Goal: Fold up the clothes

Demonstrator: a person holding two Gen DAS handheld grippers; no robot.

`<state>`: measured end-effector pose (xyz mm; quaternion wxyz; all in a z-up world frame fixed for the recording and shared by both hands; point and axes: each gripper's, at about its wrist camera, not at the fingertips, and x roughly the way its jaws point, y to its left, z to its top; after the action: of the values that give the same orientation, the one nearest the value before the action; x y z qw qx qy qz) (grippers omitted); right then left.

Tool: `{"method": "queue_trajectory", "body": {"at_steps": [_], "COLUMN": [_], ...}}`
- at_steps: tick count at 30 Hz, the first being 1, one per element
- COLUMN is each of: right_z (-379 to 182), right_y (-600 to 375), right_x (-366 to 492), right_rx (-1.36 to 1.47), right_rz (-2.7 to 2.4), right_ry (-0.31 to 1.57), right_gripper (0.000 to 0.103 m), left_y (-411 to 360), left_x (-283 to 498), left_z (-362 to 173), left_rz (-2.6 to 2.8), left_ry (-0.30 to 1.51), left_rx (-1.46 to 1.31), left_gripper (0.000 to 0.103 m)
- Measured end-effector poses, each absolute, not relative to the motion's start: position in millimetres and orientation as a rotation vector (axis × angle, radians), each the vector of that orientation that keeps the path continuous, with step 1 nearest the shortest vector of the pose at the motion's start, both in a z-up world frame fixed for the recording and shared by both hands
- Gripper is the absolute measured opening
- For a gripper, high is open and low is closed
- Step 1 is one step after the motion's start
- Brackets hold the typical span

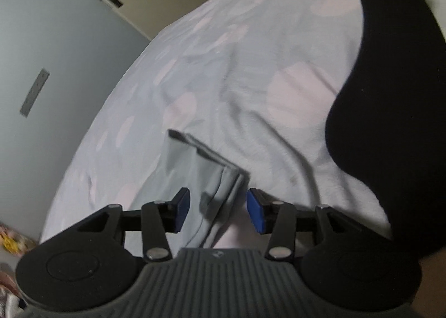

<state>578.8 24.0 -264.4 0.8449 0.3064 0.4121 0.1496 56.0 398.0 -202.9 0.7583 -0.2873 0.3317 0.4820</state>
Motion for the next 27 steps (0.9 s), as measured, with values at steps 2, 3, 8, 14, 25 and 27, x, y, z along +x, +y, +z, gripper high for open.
{"method": "queue_trajectory", "body": {"at_steps": [2, 3, 8, 14, 25, 27], "right_z": [-265.1, -264.5, -261.7, -234.9, -190.0, -189.7], "right_y": [25.0, 27.9, 38.1, 59.0, 155.2, 171.1], "right_x": [579.7, 579.8, 578.7, 557.1, 462.7, 444.0], "right_rx": [0.644, 0.627, 0.566, 0.47, 0.172, 0.132], "right_rz": [0.308, 0.305, 0.302, 0.396, 0.819, 0.88], "right_ry": [0.862, 0.857, 0.823, 0.701, 0.595, 0.604], "right_gripper": [0.049, 0.048, 0.015, 0.014, 0.014, 0.014], "left_y": [394.0, 391.7, 377.3, 358.3, 329.2, 324.7], "left_x": [62.9, 66.3, 86.0, 102.0, 161.8, 177.9], "left_z": [-201.3, -200.0, -192.2, -175.2, -148.0, -146.1], "left_rz": [1.04, 1.032, 0.983, 0.878, 0.668, 0.602], "left_ry": [0.711, 0.702, 0.698, 0.679, 0.697, 0.709], "left_rx": [-0.626, -0.626, -0.585, -0.578, -0.492, -0.492], "left_gripper": [0.056, 0.056, 0.053, 0.043, 0.043, 0.043]}}
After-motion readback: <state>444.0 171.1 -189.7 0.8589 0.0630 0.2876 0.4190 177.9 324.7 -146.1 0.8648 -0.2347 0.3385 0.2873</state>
